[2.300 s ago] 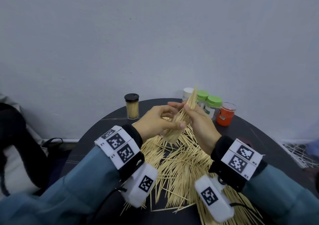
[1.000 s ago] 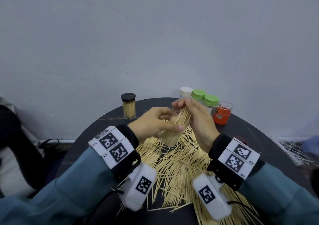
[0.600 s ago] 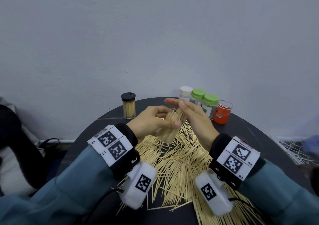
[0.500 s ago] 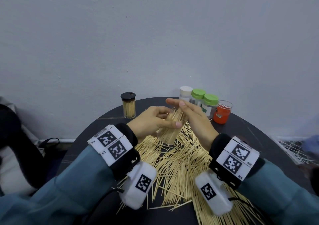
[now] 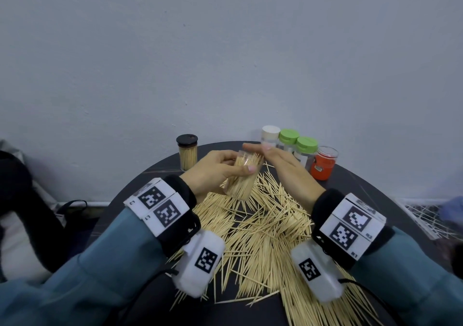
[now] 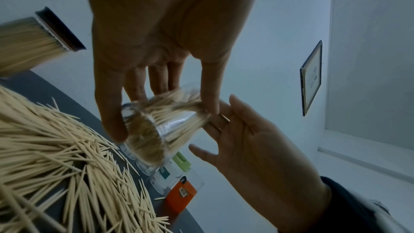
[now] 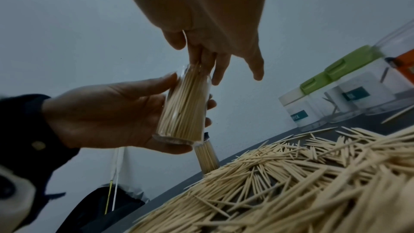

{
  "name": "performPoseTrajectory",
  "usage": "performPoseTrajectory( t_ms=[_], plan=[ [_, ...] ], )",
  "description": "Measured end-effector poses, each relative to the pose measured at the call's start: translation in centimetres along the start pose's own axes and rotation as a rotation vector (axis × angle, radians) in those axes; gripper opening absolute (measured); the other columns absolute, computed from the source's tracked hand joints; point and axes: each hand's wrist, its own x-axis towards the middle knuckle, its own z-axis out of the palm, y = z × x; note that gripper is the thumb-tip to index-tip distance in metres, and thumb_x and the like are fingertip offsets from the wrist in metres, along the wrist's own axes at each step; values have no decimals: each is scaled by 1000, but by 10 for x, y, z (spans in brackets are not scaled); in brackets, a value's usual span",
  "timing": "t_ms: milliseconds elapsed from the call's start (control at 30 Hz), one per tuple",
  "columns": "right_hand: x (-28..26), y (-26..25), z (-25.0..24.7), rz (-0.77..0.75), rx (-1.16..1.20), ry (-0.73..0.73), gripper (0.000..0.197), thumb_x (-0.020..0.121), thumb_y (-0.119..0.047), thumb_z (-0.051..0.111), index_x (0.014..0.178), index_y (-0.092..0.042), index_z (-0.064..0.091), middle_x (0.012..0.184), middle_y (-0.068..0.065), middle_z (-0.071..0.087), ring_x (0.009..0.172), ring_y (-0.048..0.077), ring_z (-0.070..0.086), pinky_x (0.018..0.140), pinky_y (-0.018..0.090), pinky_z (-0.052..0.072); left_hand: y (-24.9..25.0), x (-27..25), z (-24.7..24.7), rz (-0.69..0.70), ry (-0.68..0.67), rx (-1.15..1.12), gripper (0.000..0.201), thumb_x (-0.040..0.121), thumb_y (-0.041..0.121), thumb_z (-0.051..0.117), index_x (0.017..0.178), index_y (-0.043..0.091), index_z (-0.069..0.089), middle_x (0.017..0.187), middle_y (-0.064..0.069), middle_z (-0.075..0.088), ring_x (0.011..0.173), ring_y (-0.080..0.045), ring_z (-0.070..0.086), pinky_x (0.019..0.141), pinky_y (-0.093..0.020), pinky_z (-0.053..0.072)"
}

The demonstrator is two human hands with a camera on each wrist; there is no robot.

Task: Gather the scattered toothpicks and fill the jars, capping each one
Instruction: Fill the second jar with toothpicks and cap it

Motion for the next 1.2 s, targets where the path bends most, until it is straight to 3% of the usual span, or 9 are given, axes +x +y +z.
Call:
performPoseTrajectory(
  t_ms=[100,200,367,500,633,833,1000,1133,1200],
  plan=[
    [2,-1,-1,-17,-23,60,39,100,-29,29,134,-21,47,132,-14,48,119,-7,39,82,-11,27,1,0,1,5,1,2,41,84,19,65,122,11,57,110,-3,65,96,-15,62,65,-29,55],
    [1,-2,-1,2,-35,-12,39,100,-29,29,130,-20,53,126,-12,54,107,-14,46,82,-9,29,-1,1,1,3,25,6,40,84,18,66,122,11,56,112,-5,66,95,-14,62,65,-29,53],
    [1,-1,-1,12,-56,34,39,99,-28,33,134,-21,48,133,-10,49,116,-4,41,89,3,30,-1,3,-2,7,76,0,44,82,18,68,123,12,55,108,-1,66,93,-13,62,63,-28,50],
    [1,1,2,14,-121,-17,38,99,-28,36,133,-20,49,144,-8,41,134,2,30,111,23,22,-1,3,-3,30,100,28,46,81,17,69,124,12,54,117,-6,64,100,-16,60,62,-25,46],
    [1,1,0,-3,-65,41,38,98,-26,38,136,-26,45,133,-15,45,120,-6,35,92,5,30,0,3,-3,35,117,10,48,80,18,69,124,10,54,117,-6,63,100,-17,60,64,-27,48],
    [3,3,-2,-75,-212,-6,35,98,-24,40,131,-22,51,128,-11,54,117,-5,44,87,-4,31,-2,4,-4,37,131,43,47,79,18,70,123,9,55,114,-6,64,102,-18,59,65,-28,46],
    [3,8,0,-122,-259,59,28,95,-19,48,119,-22,62,119,-7,61,112,2,52,94,20,42,-3,5,-4,53,142,54,48,79,17,71,123,10,55,114,-6,64,101,-17,59,65,-28,46],
    [2,5,-1,-164,-334,127,27,93,-17,51,116,-21,64,110,-8,59,98,-4,51,87,7,36,-4,5,-5,62,139,60,47,79,17,71,123,10,55,110,-4,65,96,-14,60,66,-27,46],
    [1,3,-2,-156,-321,100,25,92,-16,52,112,-23,66,108,-8,62,99,-3,53,88,11,39,-4,5,-5,67,142,81,47,79,18,71,123,11,56,111,-4,65,98,-14,61,66,-25,45]
  ],
)
